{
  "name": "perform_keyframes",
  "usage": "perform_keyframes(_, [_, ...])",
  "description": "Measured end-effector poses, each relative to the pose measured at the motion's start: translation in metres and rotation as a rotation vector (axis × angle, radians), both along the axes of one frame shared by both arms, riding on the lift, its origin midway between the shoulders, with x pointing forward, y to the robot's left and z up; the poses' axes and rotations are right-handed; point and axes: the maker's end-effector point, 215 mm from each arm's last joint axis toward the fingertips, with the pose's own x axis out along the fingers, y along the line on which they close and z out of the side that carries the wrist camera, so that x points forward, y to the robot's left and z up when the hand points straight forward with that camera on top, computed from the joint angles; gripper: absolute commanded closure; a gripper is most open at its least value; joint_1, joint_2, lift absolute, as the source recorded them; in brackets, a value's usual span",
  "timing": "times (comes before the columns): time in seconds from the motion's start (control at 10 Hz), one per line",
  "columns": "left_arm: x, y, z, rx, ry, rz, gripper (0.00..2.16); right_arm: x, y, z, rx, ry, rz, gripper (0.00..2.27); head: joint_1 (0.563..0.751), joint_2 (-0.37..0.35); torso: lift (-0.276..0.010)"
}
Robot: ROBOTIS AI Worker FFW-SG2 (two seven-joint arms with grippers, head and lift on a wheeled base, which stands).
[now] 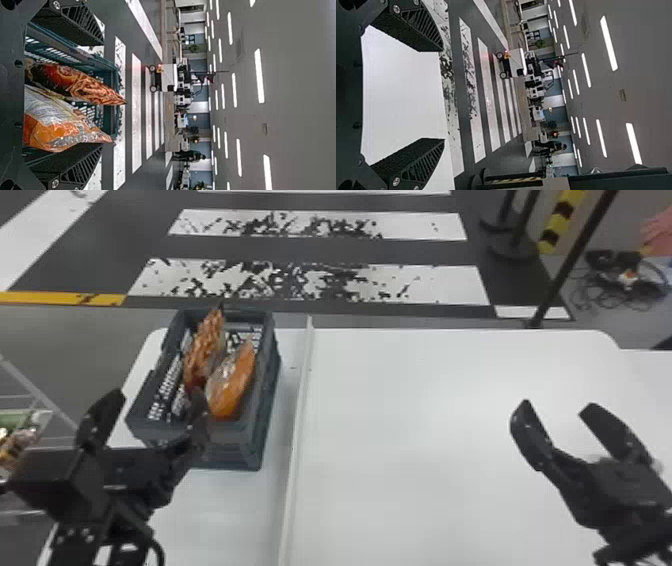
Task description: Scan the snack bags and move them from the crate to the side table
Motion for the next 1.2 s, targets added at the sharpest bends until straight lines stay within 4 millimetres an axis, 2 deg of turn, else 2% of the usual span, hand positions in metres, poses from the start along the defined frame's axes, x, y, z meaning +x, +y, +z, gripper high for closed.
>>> perform_keyframes(0.8, [0.039,-0.033,-0.055,0.023,0.129,-0.04,0.12,0.009,-0.008,0.005,-0.017,-0.015,0.008,0.12,0.695,-0.023,-0.087])
perform_keyframes(0.9, [0.044,-0.035,-0.059,0.025,0.132,-0.045,0.24,0.01,-0.008,0.003,-0.017,-0.014,0.007,0.12,0.695,-0.027,-0.087])
perform_keyframes(1.1, [0.05,-0.036,-0.062,0.022,0.133,-0.049,0.62,0.012,-0.012,-0.001,-0.017,-0.008,0.002,0.12,0.695,-0.034,-0.087])
perform_keyframes(1.2, [0.051,-0.038,-0.065,0.019,0.143,-0.061,1.06,0.012,-0.014,-0.001,-0.016,-0.007,0.0,0.12,0.695,-0.04,-0.087])
